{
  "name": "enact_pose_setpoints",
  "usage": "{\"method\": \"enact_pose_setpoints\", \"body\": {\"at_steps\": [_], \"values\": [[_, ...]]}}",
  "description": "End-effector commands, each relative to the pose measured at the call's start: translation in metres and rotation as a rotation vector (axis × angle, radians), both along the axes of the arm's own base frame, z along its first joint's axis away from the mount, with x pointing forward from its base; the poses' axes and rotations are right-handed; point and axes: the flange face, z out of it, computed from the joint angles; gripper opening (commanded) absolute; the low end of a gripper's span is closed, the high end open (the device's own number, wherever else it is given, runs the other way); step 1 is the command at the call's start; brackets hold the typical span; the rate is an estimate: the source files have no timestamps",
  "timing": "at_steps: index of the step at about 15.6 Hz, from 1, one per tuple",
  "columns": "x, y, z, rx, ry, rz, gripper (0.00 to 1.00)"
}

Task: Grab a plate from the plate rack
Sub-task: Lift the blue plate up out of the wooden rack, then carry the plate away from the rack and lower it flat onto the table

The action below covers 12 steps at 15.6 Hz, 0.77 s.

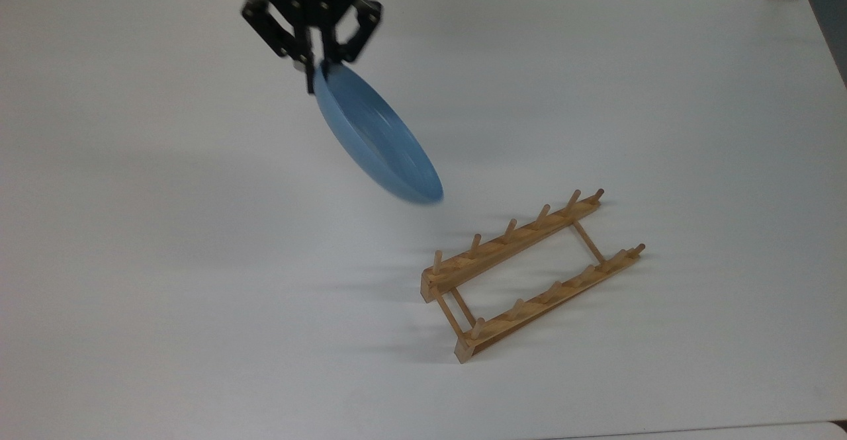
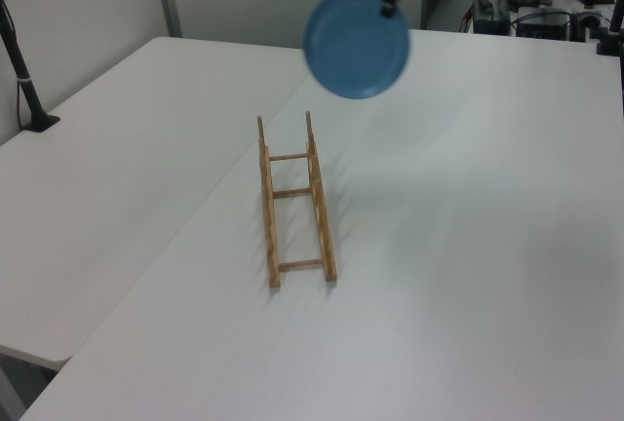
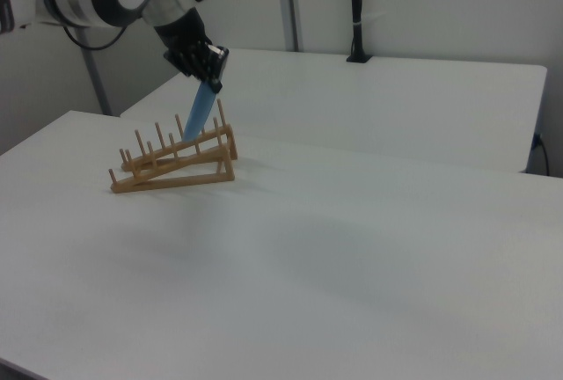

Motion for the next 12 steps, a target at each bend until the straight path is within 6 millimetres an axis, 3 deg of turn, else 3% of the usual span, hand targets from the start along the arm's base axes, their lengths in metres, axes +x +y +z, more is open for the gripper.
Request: {"method": "enact_pose_setpoints", "body": {"at_steps": [1, 5, 12], "values": [[-0.037, -0.054, -0.020, 0.014, 0.196, 0.161, 0.05], [-0.056, -0.103, -0.062, 0.014, 0.332, 0.281, 0.05], [-0.079, -0.159, -0.122, 0.026, 0.423, 0.445, 0.05]]}}
